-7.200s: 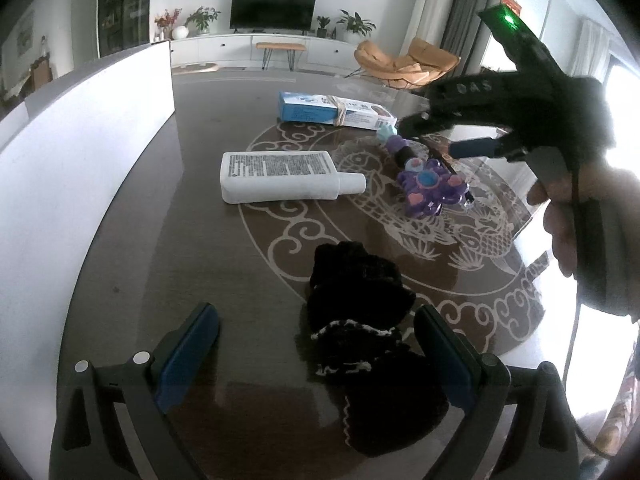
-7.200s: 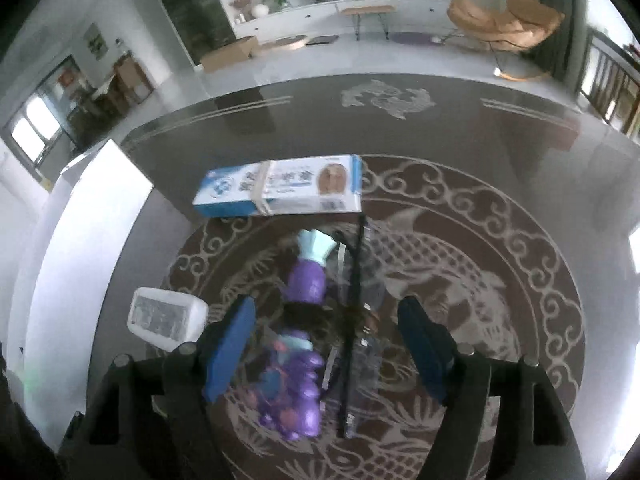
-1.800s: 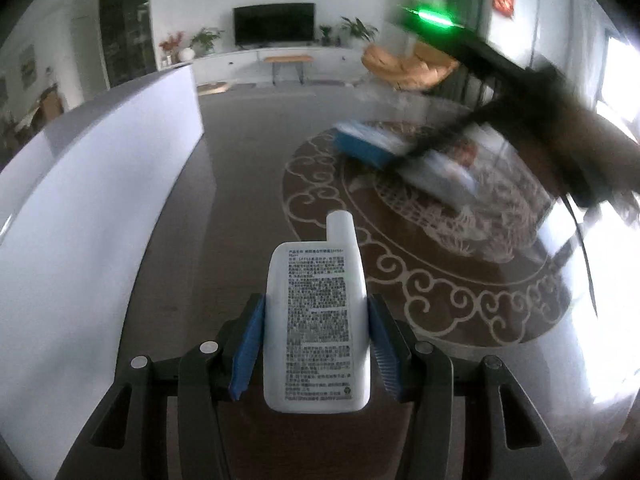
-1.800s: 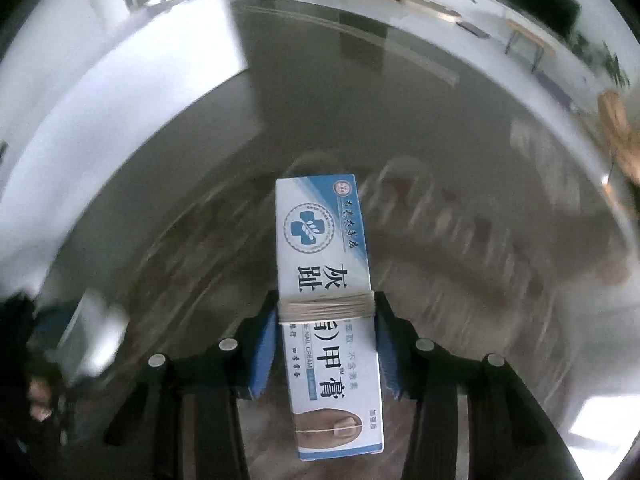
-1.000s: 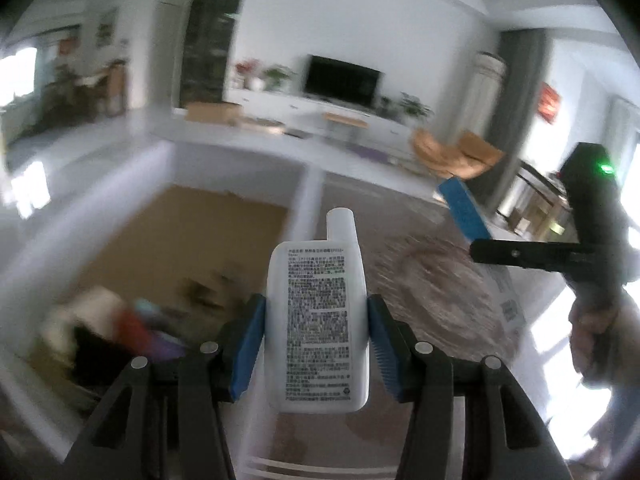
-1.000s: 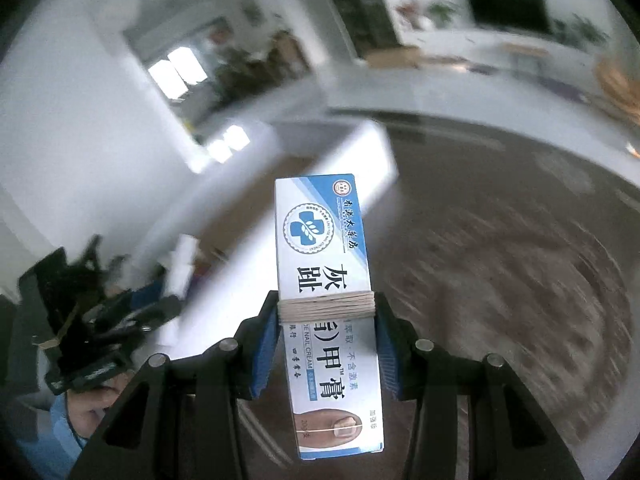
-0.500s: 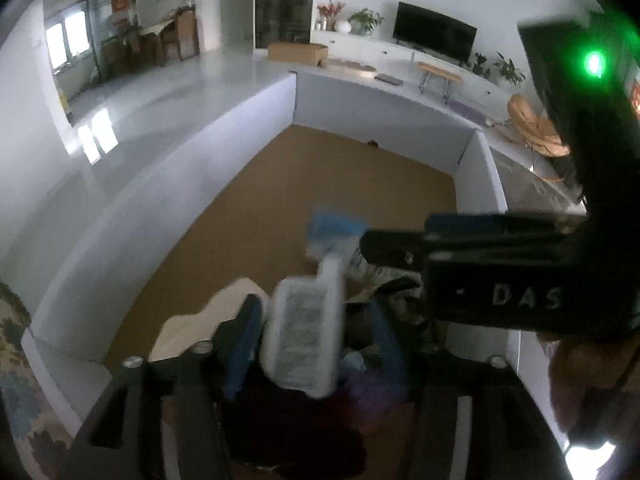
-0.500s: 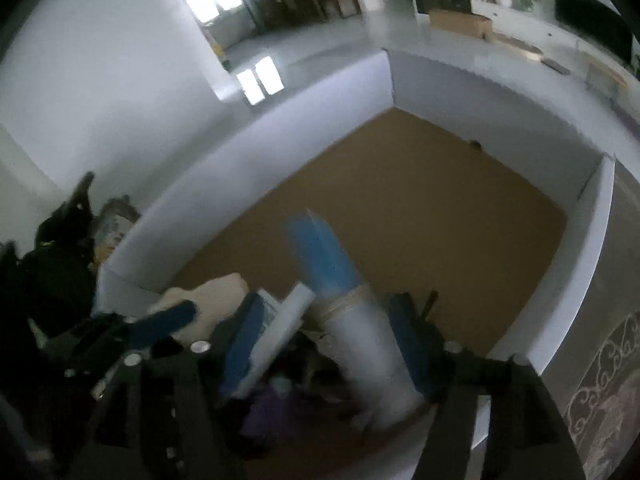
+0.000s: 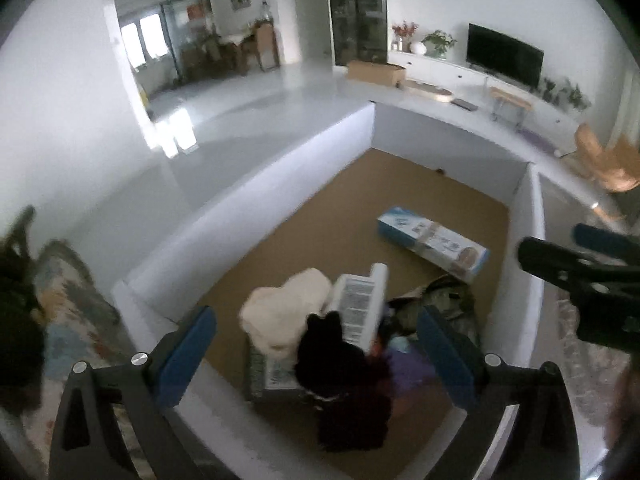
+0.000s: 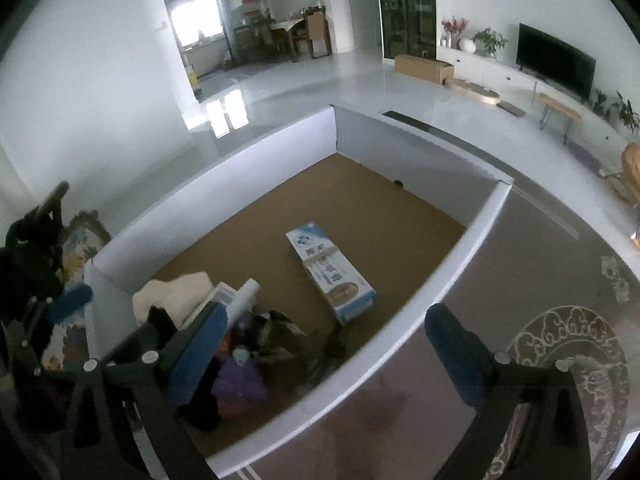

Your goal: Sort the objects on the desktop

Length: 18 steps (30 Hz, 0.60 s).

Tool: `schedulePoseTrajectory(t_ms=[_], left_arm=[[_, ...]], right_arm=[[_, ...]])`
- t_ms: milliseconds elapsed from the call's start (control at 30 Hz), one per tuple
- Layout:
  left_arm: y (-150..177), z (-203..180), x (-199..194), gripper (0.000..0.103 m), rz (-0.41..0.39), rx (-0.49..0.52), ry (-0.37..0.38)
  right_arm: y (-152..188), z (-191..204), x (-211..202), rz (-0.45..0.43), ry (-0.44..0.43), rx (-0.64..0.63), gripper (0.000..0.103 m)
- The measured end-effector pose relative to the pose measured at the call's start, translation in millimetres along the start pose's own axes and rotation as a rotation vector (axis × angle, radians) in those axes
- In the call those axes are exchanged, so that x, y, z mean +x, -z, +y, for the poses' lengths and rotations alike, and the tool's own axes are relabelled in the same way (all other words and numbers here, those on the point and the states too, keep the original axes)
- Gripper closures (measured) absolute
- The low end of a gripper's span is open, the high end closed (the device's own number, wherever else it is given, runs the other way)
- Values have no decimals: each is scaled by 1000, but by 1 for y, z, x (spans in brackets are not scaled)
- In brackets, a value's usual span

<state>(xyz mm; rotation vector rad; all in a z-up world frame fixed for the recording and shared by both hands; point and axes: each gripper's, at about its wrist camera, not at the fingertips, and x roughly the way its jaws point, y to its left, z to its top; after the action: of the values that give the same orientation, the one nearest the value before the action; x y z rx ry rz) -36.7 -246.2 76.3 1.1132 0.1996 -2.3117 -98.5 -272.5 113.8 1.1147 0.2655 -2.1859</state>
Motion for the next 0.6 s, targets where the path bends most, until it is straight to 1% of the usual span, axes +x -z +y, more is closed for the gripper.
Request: schedulePoseTrajectory(t_ms=[33,200,233,367,433,533,600], left_arm=[[4,-2,-5,1,-6,5,-15],[8,5,-20,1,-55,-25,13],[5,6,-19,1,-64,-31,16],[4,9,-24,1,-94,-31,-5],[4,10,-23,1,-91,-32,6],[3,14,-19,1,-68,-51,44],[4,17,-21,1,-82,-74,38]], right_arm=[[2,-2,-3,0,-1,1,3],[6,-2,-7,1,-10,3,3],[7,0,-7,3,-10,2,3],[9,3,-7,5,-16,0,3],[9,4,-6,2,-16,-4,3],[8,5,-5,1,-18,-3,3],[8,5,-5,0,-22,0,3]])
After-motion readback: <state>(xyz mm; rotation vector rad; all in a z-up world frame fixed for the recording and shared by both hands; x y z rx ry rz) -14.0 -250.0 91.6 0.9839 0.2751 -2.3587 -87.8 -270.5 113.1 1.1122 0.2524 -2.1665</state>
